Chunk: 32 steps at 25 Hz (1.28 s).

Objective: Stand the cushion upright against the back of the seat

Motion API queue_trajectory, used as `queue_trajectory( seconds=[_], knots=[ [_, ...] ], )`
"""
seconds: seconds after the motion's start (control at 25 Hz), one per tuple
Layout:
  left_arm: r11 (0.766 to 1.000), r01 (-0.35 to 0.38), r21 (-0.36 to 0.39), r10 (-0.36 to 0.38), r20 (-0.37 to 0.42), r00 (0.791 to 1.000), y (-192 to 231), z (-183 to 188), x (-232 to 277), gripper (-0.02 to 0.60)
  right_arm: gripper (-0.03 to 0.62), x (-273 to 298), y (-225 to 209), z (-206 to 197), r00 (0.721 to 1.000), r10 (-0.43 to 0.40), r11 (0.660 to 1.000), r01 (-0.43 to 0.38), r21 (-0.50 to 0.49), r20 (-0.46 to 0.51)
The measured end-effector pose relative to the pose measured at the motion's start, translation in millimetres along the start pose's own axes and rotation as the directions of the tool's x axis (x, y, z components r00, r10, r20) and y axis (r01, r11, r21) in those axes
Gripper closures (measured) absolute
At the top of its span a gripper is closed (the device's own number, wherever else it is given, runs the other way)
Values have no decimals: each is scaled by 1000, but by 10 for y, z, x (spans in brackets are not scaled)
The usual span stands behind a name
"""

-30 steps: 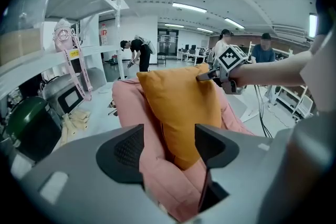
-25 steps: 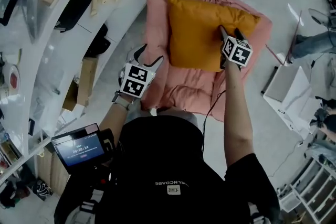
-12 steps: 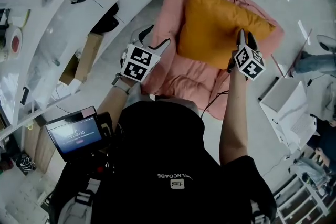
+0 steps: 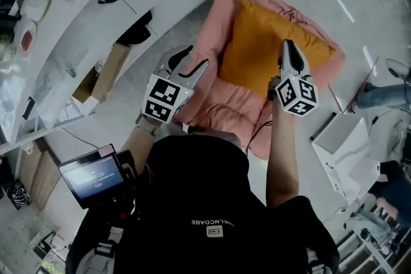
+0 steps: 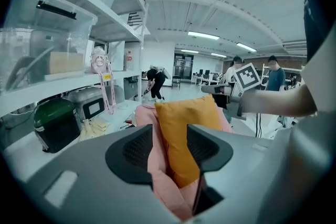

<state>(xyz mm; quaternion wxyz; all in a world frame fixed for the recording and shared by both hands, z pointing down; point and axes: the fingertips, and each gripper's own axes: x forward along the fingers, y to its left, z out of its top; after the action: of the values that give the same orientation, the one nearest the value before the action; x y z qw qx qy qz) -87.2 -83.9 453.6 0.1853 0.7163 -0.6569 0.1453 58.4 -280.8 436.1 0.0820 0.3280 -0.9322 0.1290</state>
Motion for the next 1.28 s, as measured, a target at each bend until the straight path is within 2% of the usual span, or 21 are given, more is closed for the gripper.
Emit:
queue_trajectory(
  seconds=[0.24, 0.44, 0.68, 0.96, 1.28],
  knots=[
    [1000, 9, -27, -5, 145, 989, 118, 269, -501, 457, 580, -96, 671, 179, 995, 98, 995, -97, -31, 18],
    [999, 24, -48, -14, 197, 980, 259, 275, -852, 568, 588, -230, 1199, 206, 987, 162, 986, -160, -45, 27],
    [996, 81, -45, -66, 269, 961, 322, 452, -1423, 568, 588, -389, 1939, 321, 967, 251, 967, -249, -46, 39],
    [991, 134, -2, -128, 261, 957, 223, 325, -1845, 561, 588, -571, 2515, 187, 948, 317, 948, -317, -31, 24],
    [992, 124, -34, -108, 305, 946, 463, 215, -2507, 561, 588, -864, 3262, 229, 931, 361, 932, -360, -31, 56]
  ],
)
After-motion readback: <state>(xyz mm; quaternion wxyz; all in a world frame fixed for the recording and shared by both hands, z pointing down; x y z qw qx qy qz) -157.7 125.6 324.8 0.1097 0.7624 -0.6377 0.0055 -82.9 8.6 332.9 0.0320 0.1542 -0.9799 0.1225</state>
